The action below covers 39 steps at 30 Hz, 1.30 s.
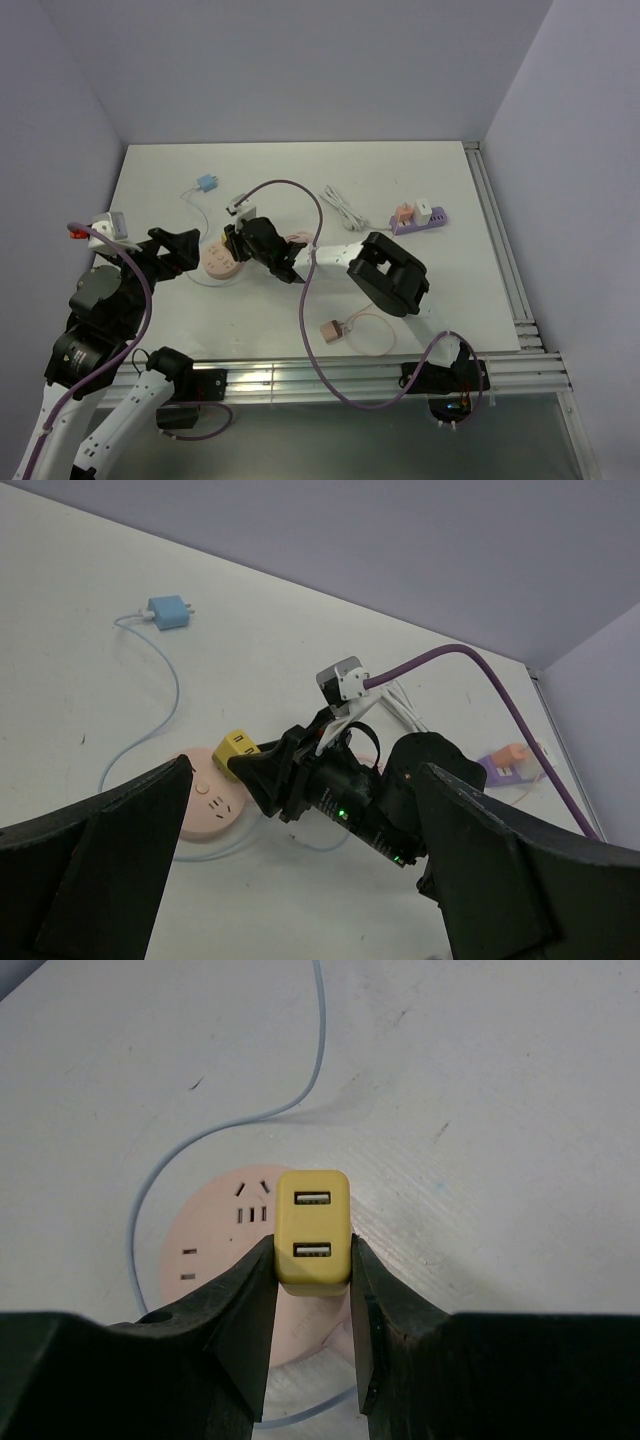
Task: Insert the plug
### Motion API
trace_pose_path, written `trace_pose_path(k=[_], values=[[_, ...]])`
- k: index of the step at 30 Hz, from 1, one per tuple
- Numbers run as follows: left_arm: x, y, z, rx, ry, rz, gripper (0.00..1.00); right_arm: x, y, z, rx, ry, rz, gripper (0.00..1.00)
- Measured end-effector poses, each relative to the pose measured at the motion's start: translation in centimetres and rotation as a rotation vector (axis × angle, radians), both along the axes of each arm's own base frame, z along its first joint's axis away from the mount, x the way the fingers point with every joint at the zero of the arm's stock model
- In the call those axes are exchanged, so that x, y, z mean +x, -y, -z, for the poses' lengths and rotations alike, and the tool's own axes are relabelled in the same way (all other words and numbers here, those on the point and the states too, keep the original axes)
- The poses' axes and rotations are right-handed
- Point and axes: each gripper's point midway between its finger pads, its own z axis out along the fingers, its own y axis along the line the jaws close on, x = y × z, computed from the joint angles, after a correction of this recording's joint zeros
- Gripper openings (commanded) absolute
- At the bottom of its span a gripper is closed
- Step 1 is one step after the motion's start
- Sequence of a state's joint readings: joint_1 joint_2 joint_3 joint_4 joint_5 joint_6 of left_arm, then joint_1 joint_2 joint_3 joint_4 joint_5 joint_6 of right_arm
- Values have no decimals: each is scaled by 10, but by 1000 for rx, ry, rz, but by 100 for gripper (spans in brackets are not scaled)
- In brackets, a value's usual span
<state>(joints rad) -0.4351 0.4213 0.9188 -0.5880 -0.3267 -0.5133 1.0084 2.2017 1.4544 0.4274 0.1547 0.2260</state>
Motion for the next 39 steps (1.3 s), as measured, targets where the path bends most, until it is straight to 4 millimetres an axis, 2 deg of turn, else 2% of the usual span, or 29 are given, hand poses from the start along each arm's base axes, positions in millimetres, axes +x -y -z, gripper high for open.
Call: trace_pose_path(k=[10,16,39], values=[[1,1,4,0,-7,0,99,-8,1,8,-83,-9,-6,0],[-1,1,4,-3,-5,7,99,-7,-2,8,-137,-7,8,0],[-13,-2,-2,-45,25,15,100,-14,-4,14,-167,27,81,0]])
